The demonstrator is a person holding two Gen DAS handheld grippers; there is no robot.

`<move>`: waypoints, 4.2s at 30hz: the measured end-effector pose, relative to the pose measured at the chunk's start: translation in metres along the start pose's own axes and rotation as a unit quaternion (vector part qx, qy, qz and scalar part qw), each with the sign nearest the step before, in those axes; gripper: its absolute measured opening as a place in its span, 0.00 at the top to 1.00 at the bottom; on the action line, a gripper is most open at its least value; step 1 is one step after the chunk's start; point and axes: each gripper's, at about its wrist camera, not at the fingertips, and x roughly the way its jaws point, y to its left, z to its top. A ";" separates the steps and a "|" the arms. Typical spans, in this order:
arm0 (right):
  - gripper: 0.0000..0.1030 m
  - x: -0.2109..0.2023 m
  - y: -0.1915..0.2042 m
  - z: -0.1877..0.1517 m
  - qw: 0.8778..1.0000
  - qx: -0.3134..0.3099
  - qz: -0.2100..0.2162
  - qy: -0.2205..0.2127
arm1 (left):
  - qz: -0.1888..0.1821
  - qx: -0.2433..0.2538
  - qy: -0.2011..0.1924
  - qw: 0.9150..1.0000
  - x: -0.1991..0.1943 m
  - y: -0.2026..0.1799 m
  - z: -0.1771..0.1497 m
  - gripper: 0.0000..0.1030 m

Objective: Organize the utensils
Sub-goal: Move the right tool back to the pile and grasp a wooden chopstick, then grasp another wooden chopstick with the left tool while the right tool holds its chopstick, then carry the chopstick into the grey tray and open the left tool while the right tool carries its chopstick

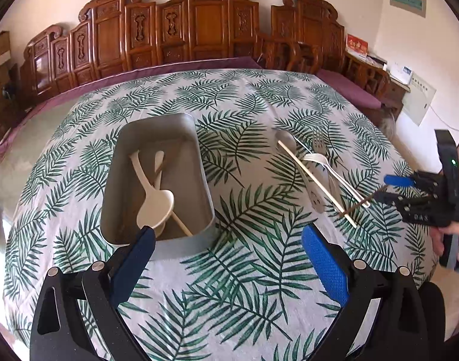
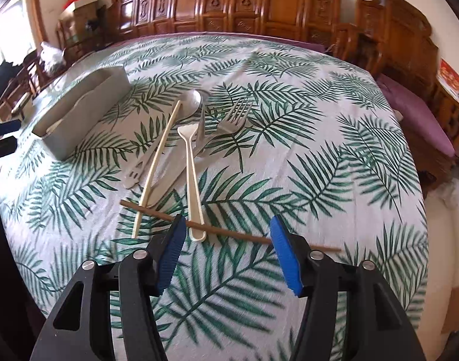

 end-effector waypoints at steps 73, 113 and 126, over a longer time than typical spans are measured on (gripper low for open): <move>0.94 -0.039 -0.004 -0.031 0.997 0.069 0.025 -0.001 | -0.029 -0.017 0.136 0.990 0.147 -0.131 0.054 0.95; 0.94 -0.062 0.101 0.066 0.998 0.038 0.050 -0.031 | -0.047 -0.007 0.066 0.997 0.018 0.026 0.074 0.96; 0.94 -0.027 0.134 0.092 0.997 0.021 0.074 -0.005 | -0.045 -0.012 0.101 0.994 0.051 0.085 0.073 0.96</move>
